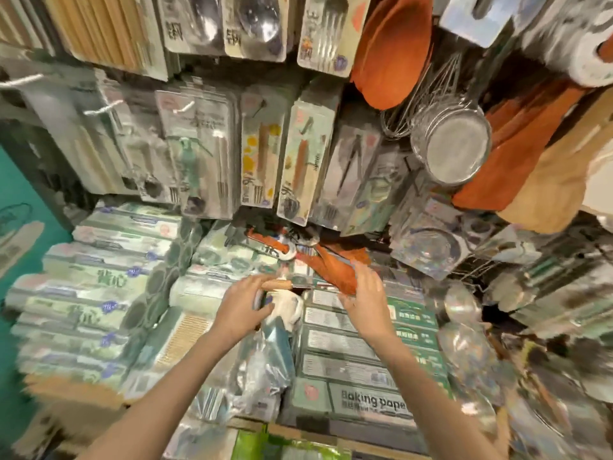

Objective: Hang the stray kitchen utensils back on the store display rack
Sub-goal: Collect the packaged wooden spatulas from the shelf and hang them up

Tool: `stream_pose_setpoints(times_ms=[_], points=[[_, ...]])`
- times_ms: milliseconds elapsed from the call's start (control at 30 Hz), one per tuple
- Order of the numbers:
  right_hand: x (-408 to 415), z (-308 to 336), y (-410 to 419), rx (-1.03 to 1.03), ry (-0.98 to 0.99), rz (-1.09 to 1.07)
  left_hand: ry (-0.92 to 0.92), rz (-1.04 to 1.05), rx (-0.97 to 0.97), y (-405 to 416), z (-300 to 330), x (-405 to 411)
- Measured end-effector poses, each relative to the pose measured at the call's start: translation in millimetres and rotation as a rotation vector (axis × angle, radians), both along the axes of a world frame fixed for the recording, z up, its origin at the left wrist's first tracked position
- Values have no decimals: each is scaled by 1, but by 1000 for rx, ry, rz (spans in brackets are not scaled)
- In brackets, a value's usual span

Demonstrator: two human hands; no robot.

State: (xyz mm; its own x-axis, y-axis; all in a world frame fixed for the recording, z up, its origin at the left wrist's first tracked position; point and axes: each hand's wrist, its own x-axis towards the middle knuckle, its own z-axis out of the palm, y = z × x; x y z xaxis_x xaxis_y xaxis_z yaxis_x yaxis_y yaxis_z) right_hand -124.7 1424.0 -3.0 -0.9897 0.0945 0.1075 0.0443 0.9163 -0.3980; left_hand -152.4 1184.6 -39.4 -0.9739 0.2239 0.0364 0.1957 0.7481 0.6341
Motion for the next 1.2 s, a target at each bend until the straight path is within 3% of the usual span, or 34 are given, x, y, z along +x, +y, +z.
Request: stream_pose_setpoints(times_ms=[467,767,933,1033,1200], points=[[-120,-91,-25,-67,-237,111,-63,5,-149,-22,-78,-37],[-171,-129,-24,-55,-236,-59,-31,79,-75,-30,-102,-37],[-171,-130,-27,-51,-274,73,-40,109,-3,-16,-97,-39],[-167,-125,-24,63,-292,190,-54,135,65,-4,-91,-40],[-164,-120,-24,182,-287,253,-223,160,280,18,-86,-36]])
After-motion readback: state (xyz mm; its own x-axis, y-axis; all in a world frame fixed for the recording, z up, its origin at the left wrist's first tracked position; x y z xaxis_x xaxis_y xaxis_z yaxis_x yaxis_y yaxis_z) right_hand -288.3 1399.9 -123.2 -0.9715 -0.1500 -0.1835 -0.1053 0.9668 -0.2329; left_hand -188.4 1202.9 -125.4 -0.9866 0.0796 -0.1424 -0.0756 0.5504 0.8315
